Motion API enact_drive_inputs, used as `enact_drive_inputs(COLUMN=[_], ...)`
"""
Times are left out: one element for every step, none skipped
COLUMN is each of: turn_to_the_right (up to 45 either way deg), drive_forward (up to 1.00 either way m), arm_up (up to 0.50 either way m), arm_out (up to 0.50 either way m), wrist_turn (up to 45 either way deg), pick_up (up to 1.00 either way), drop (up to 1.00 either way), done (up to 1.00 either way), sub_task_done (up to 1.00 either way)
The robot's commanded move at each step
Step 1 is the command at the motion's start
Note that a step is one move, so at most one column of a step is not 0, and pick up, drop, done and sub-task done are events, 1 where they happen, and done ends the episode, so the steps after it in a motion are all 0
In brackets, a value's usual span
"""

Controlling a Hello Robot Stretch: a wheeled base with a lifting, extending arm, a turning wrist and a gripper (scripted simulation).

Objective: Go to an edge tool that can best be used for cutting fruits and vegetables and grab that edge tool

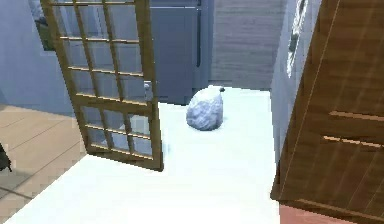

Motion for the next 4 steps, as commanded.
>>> enact_drive_inputs(turn_to_the_right=[-45.0,-33.0,0.0,-45.0], drive_forward=[0.0,0.0,0.15,0.0], arm_up=[0.0,0.0,0.0,0.0], arm_out=[0.0,0.0,0.0,0.0], wrist_turn=[0.0,0.0,0.0,0.0], pick_up=[0.0,0.0,0.0,0.0], drop=[0.0,0.0,0.0,0.0], done=[0.0,0.0,0.0,0.0], sub_task_done=[0.0,0.0,0.0,0.0])
